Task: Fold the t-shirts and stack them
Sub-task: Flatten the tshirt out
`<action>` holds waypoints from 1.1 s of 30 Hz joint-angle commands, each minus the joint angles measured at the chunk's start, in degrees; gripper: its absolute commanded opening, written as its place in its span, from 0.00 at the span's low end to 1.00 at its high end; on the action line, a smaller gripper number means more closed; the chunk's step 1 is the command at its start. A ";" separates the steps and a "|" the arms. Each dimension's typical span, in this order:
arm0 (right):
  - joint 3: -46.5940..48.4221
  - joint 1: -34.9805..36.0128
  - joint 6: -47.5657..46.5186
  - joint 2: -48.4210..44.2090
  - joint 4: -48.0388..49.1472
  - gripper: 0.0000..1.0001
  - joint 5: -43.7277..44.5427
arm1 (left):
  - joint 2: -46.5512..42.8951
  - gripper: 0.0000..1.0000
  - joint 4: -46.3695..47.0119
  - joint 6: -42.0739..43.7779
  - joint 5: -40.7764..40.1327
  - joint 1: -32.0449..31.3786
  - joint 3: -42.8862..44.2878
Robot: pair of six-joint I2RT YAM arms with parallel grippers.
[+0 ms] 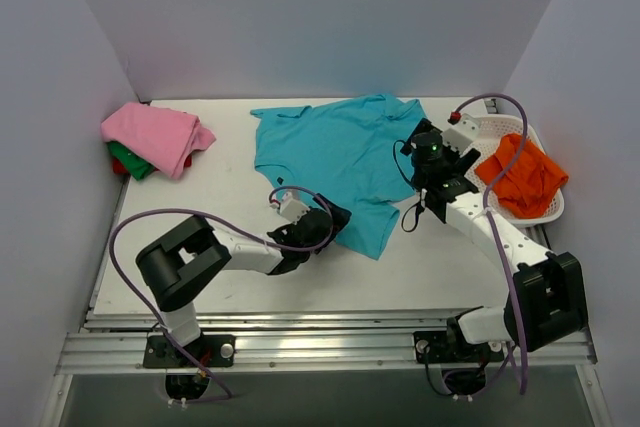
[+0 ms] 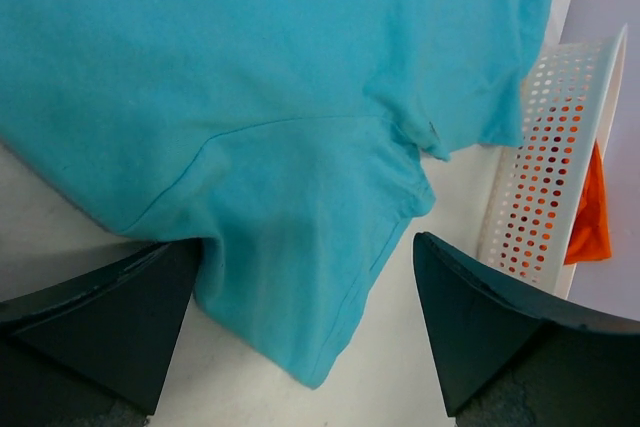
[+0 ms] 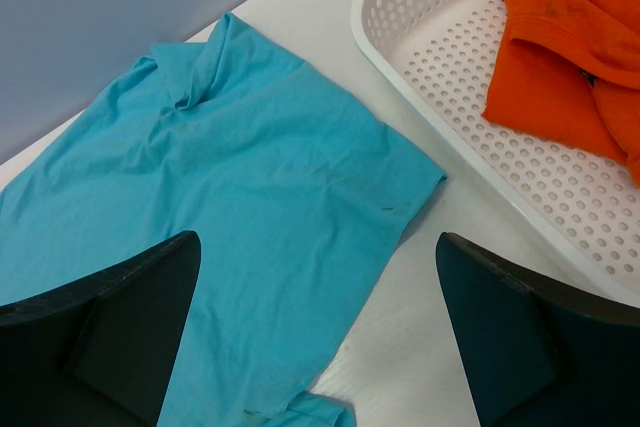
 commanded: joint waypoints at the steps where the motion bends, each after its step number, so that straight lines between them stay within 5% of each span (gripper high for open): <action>1: 0.29 -0.59 -0.17 0.00 2.40 1.00 2.41 | 3.64 1.00 -1.42 0.64 1.21 1.34 1.06; 4: 0.29 -0.76 -0.35 -0.08 2.57 1.00 2.41 | 5.05 0.80 0.51 1.34 2.69 2.57 1.15; 5: 0.20 -0.85 -0.35 -0.17 2.66 1.00 2.50 | 5.57 0.55 1.12 1.78 3.14 3.10 1.15; 9: 0.12 -1.20 -0.35 0.18 3.10 1.00 2.59 | 7.16 0.03 3.33 3.10 6.21 4.24 1.59; 16: 0.03 -1.47 -0.26 0.00 3.19 1.00 2.24 | 5.59 0.02 6.05 6.43 13.68 9.24 -2.35; 19: -0.23 -1.47 0.17 -0.61 3.54 1.00 1.98 | -4.67 0.02 2.82 7.14 11.86 13.63 -10.61; 24: -0.50 -0.94 0.88 0.43 5.21 1.00 -0.30 | -32.62 0.02 -24.07 8.37 -7.37 14.88 -15.63; 28: 0.37 0.20 1.32 2.63 5.39 1.00 -0.66 | -40.65 0.04 -23.22 10.22 -8.90 16.81 -19.24; 33: 0.82 1.96 3.51 4.66 3.46 1.00 -0.22 | -38.46 0.59 -23.21 11.89 -8.02 16.99 -17.05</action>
